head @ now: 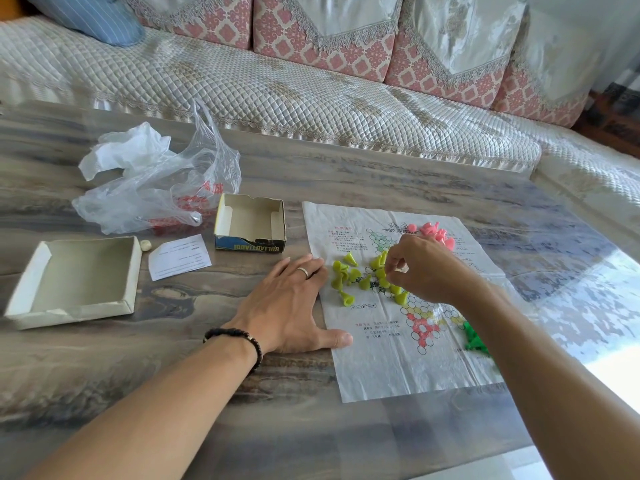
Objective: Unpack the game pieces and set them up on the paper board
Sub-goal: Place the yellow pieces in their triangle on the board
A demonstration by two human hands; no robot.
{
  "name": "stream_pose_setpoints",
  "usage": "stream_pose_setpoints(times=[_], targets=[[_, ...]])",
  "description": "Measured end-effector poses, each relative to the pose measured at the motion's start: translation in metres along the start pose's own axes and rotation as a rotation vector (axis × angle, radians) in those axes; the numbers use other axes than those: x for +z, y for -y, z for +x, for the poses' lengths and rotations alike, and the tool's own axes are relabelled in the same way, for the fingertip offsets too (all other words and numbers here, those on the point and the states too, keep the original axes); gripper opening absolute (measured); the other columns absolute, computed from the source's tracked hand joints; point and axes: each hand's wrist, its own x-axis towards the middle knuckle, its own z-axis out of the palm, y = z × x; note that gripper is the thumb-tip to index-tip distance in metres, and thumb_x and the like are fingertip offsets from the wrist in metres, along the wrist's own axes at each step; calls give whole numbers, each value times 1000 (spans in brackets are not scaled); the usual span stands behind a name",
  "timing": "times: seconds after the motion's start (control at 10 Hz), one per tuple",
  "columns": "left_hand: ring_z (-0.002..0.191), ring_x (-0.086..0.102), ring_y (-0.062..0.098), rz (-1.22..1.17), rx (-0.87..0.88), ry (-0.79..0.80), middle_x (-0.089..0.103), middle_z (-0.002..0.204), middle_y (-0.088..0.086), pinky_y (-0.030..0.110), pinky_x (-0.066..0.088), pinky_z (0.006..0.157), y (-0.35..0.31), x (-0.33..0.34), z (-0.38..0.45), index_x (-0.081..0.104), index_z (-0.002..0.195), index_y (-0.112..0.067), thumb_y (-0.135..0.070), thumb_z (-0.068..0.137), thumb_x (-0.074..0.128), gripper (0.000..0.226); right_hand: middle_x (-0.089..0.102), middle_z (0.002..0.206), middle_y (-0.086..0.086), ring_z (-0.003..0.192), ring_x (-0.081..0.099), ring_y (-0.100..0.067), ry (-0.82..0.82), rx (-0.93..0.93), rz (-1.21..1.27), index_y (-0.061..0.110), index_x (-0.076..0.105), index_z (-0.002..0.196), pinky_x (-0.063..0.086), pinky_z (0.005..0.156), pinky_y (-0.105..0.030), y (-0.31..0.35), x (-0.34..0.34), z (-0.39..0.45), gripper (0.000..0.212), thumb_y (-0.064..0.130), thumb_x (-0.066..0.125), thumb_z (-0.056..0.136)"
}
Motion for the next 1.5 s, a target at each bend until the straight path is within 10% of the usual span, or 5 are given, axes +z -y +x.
stream_pose_setpoints(times=[0.8,1.5], targets=[[146,1,10,-5,-4,-16,9,160,-5,32,-3,119,-1,1,-1,22,148,-18,-83,67,50,108,69,68,7,65,65,-9,-128,-20,271,18,73,76,56,66,-35,45,16,-11,14,30,71,81],[146,4,12,19,4,6,10,160,-3,34,0,120,0,-1,1,21,149,-17,-87,64,47,113,66,74,15,61,56,8,-213,171,381,20,72,83,41,61,-10,8,1,-38,11,11,68,82]])
